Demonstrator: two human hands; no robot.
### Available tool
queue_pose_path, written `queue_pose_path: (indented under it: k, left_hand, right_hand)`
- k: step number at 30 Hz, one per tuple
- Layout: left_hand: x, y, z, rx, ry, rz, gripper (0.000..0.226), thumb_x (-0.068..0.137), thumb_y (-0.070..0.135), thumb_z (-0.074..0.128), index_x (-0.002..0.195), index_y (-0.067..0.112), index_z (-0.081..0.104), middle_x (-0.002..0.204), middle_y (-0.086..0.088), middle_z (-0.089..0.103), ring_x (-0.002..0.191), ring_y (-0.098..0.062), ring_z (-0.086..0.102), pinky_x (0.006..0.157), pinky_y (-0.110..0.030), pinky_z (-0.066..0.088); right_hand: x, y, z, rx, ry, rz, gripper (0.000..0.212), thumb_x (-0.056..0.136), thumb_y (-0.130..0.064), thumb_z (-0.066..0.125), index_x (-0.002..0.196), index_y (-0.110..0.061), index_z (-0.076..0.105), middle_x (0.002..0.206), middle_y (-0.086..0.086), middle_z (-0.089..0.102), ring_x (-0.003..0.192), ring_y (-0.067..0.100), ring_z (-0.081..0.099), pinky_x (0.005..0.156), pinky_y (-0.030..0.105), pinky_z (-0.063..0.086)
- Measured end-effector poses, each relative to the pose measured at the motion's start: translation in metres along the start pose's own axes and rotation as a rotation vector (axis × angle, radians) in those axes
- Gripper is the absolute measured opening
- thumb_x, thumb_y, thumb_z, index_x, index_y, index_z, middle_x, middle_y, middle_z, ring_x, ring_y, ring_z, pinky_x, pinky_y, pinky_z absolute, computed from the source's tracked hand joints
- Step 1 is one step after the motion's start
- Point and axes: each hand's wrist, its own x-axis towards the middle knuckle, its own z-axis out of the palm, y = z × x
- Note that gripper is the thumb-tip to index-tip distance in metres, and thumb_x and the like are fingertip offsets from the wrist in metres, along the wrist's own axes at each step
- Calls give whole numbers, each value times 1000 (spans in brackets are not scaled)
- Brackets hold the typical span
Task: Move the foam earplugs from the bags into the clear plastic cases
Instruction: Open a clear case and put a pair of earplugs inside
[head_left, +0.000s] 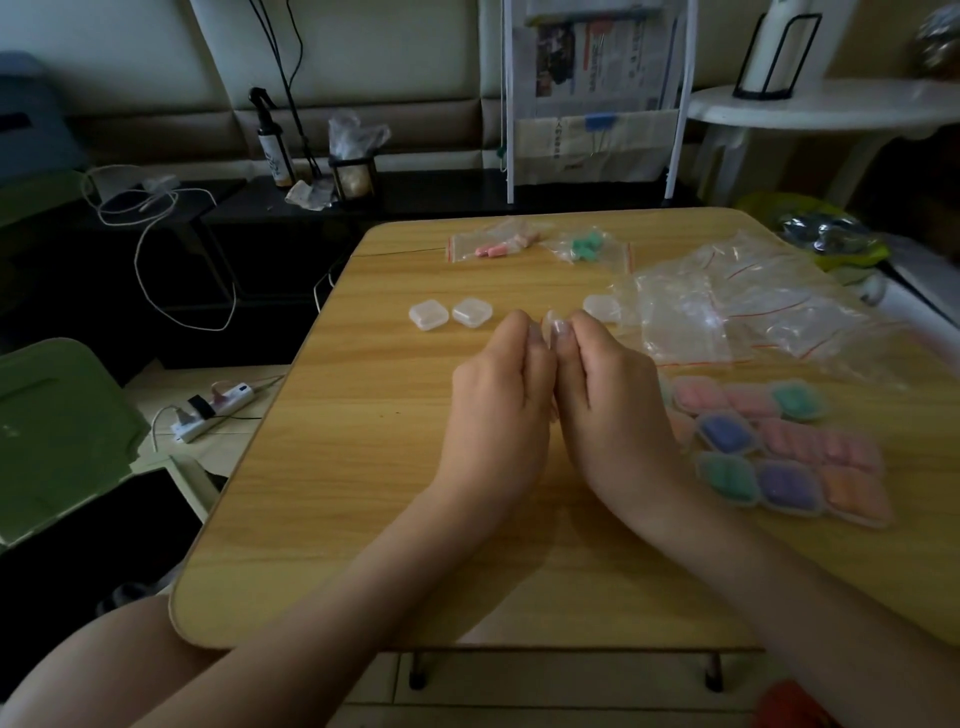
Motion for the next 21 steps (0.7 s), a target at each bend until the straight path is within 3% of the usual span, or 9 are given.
queue_pose_path:
  k: [4, 6, 8, 9, 11, 15, 18, 21]
  left_hand:
    - [-4, 2, 3, 7, 63, -15, 32, 100, 15, 40, 68, 19, 39, 55, 6, 44, 48, -8, 41, 41, -16, 29]
    - [-4, 2, 3, 17, 82, -31, 32, 99, 15, 40, 67, 19, 38, 54, 6, 43, 48, -8, 41, 41, -18, 30]
    - [-3, 1, 2, 60, 102, -26, 32, 97, 14, 41, 66, 21, 36, 54, 10, 40, 49, -5, 42, 43, -17, 30]
    - [-3, 0, 2, 81, 105, -14, 33, 97, 14, 41, 66, 22, 35, 53, 11, 39, 49, -4, 43, 43, -16, 30]
    - [-3, -1, 1, 90, 98, -4, 32, 96, 16, 39, 65, 24, 34, 53, 12, 38, 49, -2, 42, 44, -15, 29]
    - [-1, 1, 0, 65, 96, -54, 31, 95, 19, 38, 65, 23, 36, 54, 10, 40, 48, -3, 40, 45, -16, 30]
    - [0, 0, -2, 40, 127, -47, 32, 98, 17, 39, 66, 24, 39, 53, 11, 41, 48, 0, 43, 45, -13, 32]
    - [-1, -2, -1, 56, 132, 16, 28, 100, 19, 41, 72, 17, 44, 55, 9, 45, 48, -4, 44, 43, -17, 31]
  right_hand:
    - [-1, -1, 2, -88, 36, -7, 24, 102, -25, 37, 78, -24, 40, 53, -18, 36, 51, 0, 49, 48, 7, 33]
    - [-1, -3, 1, -154, 89, -26, 22, 100, -25, 38, 78, -23, 38, 52, -20, 30, 40, -2, 35, 45, 7, 32]
    - [0, -4, -2, -236, 120, -49, 23, 98, -27, 36, 76, -21, 36, 52, -18, 28, 41, -2, 29, 37, 14, 24]
    - [1, -4, -3, -262, 126, -61, 22, 96, -27, 35, 76, -21, 37, 52, -16, 31, 41, 0, 30, 38, 14, 19]
    - [0, -2, -6, -273, 132, -80, 21, 96, -27, 35, 76, -19, 40, 52, -10, 39, 41, 8, 36, 38, 19, 24]
    - [1, 1, -9, -284, 149, -128, 19, 96, -24, 47, 81, -12, 48, 61, -5, 48, 51, 11, 46, 42, 28, 38]
    - [2, 3, -9, -220, 48, -183, 12, 90, -15, 61, 91, -8, 51, 81, -11, 41, 71, 0, 36, 55, 13, 35]
    - [1, 5, -7, -208, -9, -199, 10, 87, -2, 61, 95, -7, 59, 89, -8, 39, 79, 3, 36, 65, 12, 34]
